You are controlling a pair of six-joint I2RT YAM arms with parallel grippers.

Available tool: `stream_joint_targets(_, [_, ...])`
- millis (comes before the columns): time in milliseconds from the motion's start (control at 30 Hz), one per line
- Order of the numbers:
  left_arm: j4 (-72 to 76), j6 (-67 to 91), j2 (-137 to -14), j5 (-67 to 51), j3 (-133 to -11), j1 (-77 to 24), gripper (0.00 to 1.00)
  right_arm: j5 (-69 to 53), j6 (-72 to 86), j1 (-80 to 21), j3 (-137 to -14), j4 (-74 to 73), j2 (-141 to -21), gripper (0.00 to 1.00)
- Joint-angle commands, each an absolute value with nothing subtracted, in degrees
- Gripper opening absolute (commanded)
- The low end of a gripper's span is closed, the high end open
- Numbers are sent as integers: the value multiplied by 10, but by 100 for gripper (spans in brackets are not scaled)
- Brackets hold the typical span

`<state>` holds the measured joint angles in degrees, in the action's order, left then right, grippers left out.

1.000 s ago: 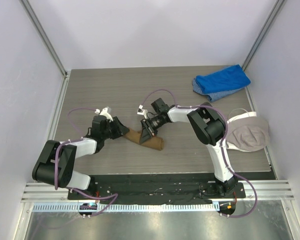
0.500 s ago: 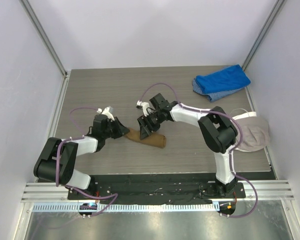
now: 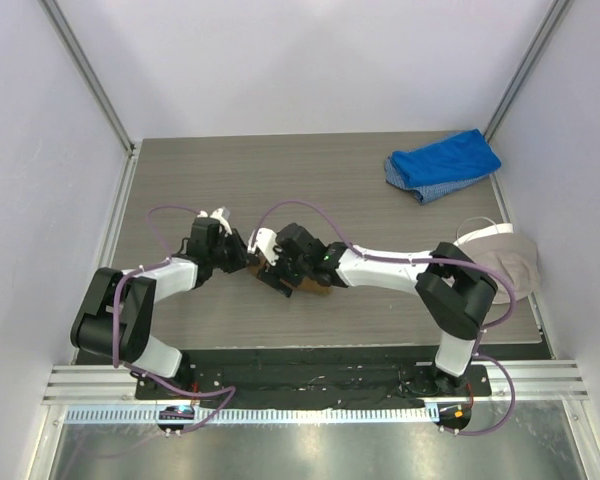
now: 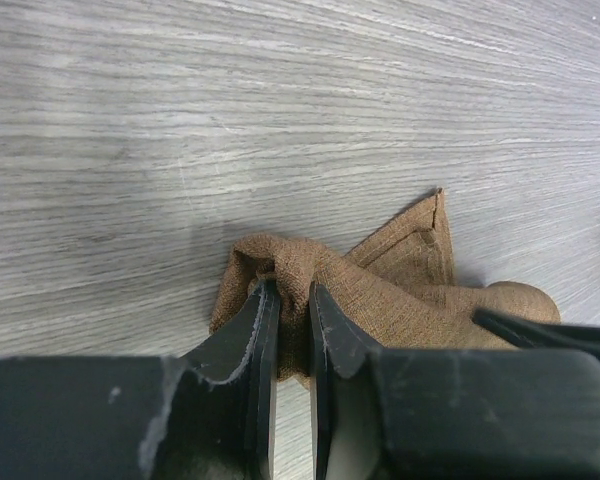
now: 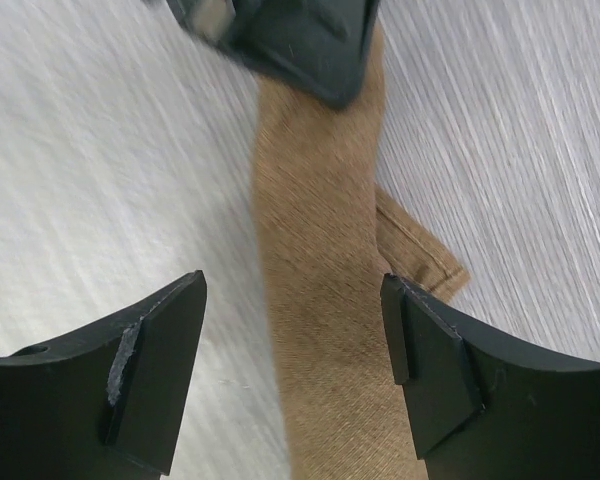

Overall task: Fold the napkin, place the utensils inside, and roll it up
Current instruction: Roll the napkin with the utensil

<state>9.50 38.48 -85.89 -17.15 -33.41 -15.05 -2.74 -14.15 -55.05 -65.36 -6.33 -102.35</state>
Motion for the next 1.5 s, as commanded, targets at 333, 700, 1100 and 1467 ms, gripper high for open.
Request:
stream_joint_targets(333, [23, 374, -874, -175, -353, -155, 10, 28, -192, -559, -655, -38, -1085, 71])
stream_joint_targets(700, [23, 369, -846, -178, -355, -155, 18, -31, -164, -533, -683, -111, -1128, 52])
stream_joint_targets(1100, [-33, 352, -715, -50, -338, -155, 68, -232, -93, -473, -786, -256, -1172, 31])
stream_joint_targets(1467, [46, 343, -666, -112, -280, -155, 68, -495, -1, -400, -873, -308, -1244, 30])
